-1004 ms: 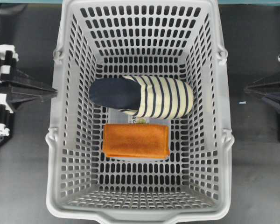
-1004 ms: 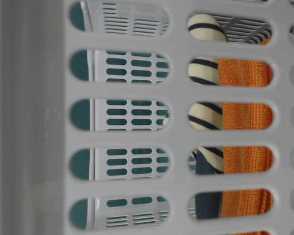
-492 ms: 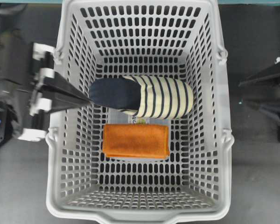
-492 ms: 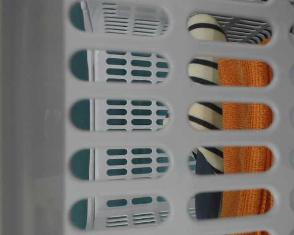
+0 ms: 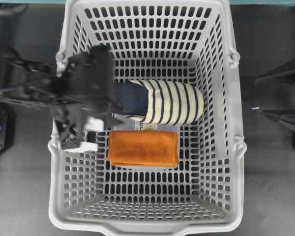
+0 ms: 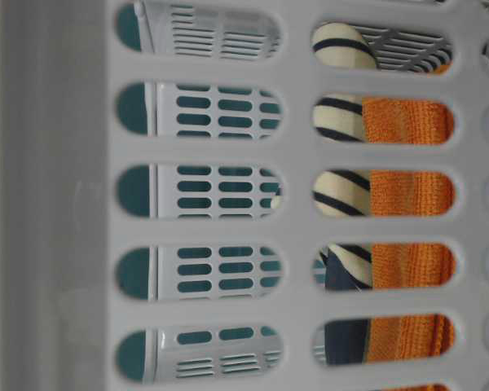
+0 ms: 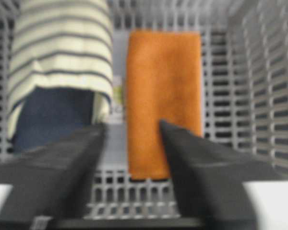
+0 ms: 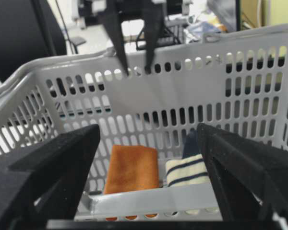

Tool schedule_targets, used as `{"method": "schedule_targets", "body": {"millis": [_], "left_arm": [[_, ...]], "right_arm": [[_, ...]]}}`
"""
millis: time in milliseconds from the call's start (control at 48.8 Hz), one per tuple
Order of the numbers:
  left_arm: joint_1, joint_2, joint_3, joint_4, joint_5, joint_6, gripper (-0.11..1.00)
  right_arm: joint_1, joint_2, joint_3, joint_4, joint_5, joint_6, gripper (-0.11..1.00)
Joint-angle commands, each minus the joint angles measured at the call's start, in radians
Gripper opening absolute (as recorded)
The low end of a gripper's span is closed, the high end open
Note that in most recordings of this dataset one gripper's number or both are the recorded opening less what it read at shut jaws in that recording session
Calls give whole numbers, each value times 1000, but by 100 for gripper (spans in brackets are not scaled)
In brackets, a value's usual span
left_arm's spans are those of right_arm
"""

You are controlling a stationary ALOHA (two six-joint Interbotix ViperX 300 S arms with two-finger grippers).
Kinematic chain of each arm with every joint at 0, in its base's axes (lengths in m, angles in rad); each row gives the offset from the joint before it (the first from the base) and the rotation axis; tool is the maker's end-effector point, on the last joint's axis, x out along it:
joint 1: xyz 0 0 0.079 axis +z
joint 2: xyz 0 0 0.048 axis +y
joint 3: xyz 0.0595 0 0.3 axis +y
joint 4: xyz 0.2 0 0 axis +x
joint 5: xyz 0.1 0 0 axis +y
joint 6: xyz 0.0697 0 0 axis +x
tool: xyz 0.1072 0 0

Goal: Pick up the orange cloth from the shopping basket with the left arm.
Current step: 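Move the left gripper over the basket toward the orange cloth, then lower the open left gripper around the folded orange cloth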

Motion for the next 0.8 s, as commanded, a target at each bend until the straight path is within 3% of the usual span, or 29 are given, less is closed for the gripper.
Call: {"method": "schedule_targets", "body": {"millis": [0,102,164,430,778], "left_arm": [[-12,54,-97,3,91,-2,56],[-32,126,-169,3,167,-6,82],[-40,172,-199,3,192,-8,90],[-64,348,-265,3,202,-60,90],[-80,422,-255,3,207,-74,90]], "right_arm": [[2,5,-20,5,-5,2,77],[2,5,-18,5,-6,2,77],[2,5,-18,5,-8,2,77],[17,3,-15,3,-5,2,77],[21,-12,5,5,-9,3,77]]}}
